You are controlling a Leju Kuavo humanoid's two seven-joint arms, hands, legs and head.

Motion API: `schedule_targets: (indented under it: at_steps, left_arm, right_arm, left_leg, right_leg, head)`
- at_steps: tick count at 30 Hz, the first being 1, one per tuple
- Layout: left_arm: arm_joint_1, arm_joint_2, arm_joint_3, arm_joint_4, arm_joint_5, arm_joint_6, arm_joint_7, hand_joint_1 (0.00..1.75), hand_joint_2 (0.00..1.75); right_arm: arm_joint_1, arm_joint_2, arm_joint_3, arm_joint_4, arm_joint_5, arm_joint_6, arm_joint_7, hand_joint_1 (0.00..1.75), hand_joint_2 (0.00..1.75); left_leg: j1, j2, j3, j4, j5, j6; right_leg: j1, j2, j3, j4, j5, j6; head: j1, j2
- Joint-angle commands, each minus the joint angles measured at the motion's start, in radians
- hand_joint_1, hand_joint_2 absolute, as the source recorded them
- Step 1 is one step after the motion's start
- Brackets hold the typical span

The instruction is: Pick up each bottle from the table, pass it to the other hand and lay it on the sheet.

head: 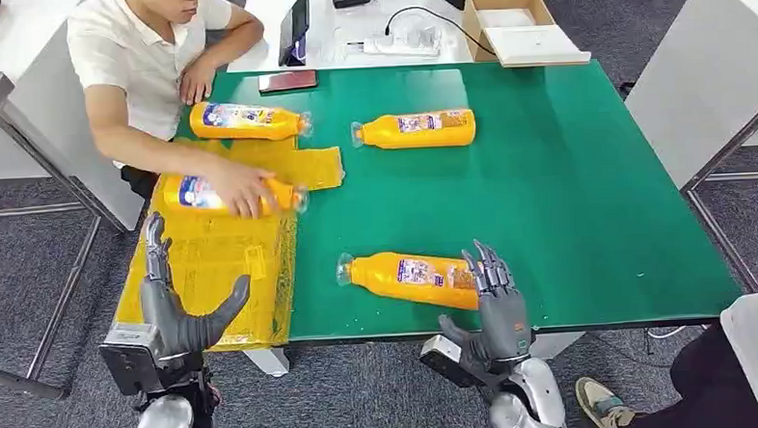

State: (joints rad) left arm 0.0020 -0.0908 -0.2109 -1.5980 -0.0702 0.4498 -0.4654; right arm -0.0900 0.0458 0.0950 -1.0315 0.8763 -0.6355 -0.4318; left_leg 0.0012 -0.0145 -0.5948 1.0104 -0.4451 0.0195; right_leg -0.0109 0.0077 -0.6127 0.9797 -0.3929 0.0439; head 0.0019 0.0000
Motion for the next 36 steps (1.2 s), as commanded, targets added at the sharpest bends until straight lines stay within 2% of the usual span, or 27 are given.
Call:
schedule_targets:
  at_steps: [1,4,6,9,11,17,22,26,33,36]
  left_arm:
    - [-0.033,-0.026,0.015,0.101,-0.015,-0.005,0.037,0.00,1.75]
    - [-0.040,-0.029,0.000,0.120,-0.024,-0.025,0.064,0.00,1.75]
    - [-0.035,-0.030,-0.010,0.118,-0.031,-0.035,0.076,0.00,1.75]
    - [-0.019,-0.030,-0.007,0.105,-0.044,-0.048,0.104,0.00,1.75]
    - [-0.018,-0.035,0.005,0.107,-0.054,-0.051,0.118,0.00,1.75]
    - [-0.053,-0.037,-0.007,0.142,-0.062,-0.067,0.126,0.00,1.75]
    - [-0.076,-0.033,-0.027,0.172,-0.032,-0.124,0.177,0.00,1.75]
    - [-0.079,-0.028,-0.034,0.186,0.012,-0.179,0.212,0.00,1.75]
    - [-0.086,-0.028,-0.037,0.180,0.021,-0.190,0.215,0.00,1.75]
    - [-0.097,-0.027,-0.041,0.189,0.047,-0.216,0.225,0.00,1.75]
  right_arm:
    - [-0.109,-0.013,0.013,0.093,0.076,-0.053,0.067,0.00,1.75]
    - [-0.163,-0.039,0.076,0.139,0.146,-0.050,0.209,0.00,1.75]
    - [-0.181,-0.045,0.091,0.154,0.173,-0.047,0.252,0.00,1.75]
    - [-0.182,-0.066,0.113,0.136,0.214,0.016,0.327,0.00,1.75]
    - [-0.192,-0.082,0.128,0.142,0.215,0.104,0.373,0.00,1.75]
    - [-0.264,-0.056,0.149,0.239,0.158,0.201,0.361,0.00,1.75]
    - [-0.337,-0.042,0.195,0.355,0.137,0.324,0.418,0.00,1.75]
    - [-0.360,-0.047,0.220,0.386,0.124,0.365,0.421,0.00,1.75]
    - [-0.379,-0.046,0.252,0.403,0.129,0.397,0.429,0.00,1.75]
    - [-0.408,-0.057,0.298,0.456,0.124,0.469,0.448,0.00,1.75]
  left_leg:
    - [0.000,0.003,0.004,-0.001,-0.001,-0.001]
    - [0.000,0.004,0.003,-0.001,0.000,-0.001]
    - [0.000,0.003,0.004,-0.001,0.000,-0.001]
    - [0.000,0.003,0.005,-0.002,-0.001,-0.001]
    - [0.000,0.003,0.005,-0.001,-0.001,-0.001]
    - [-0.001,0.002,0.003,-0.001,0.000,-0.001]
    - [0.000,0.004,0.004,-0.001,-0.001,-0.001]
    - [0.000,0.002,0.003,-0.001,0.000,-0.001]
    - [0.000,0.003,0.003,-0.001,0.000,-0.001]
    - [0.000,0.003,0.004,-0.001,0.000,-0.001]
  right_leg:
    - [0.000,0.001,0.003,-0.001,0.000,-0.001]
    - [0.000,0.002,0.003,-0.001,0.000,-0.001]
    - [0.000,0.001,0.003,-0.001,0.000,-0.001]
    - [0.000,0.001,0.005,-0.001,0.000,-0.001]
    - [0.000,0.001,0.005,-0.001,-0.001,-0.001]
    - [0.000,0.001,0.003,-0.001,0.000,-0.001]
    - [0.000,0.002,0.004,0.000,0.000,-0.002]
    - [0.000,0.001,0.003,-0.001,0.000,-0.001]
    - [0.000,0.000,0.003,0.000,0.000,-0.001]
    - [0.000,0.000,0.004,-0.001,0.000,-0.001]
  head:
    - [0.000,0.000]
    - [0.000,0.000]
    - [0.000,0.000]
    - [0.000,0.000]
    - [0.000,0.000]
    - [0.000,0.000]
    - [0.000,0.000]
    - [0.000,0.000]
    - [0.000,0.000]
    - [0.000,0.000]
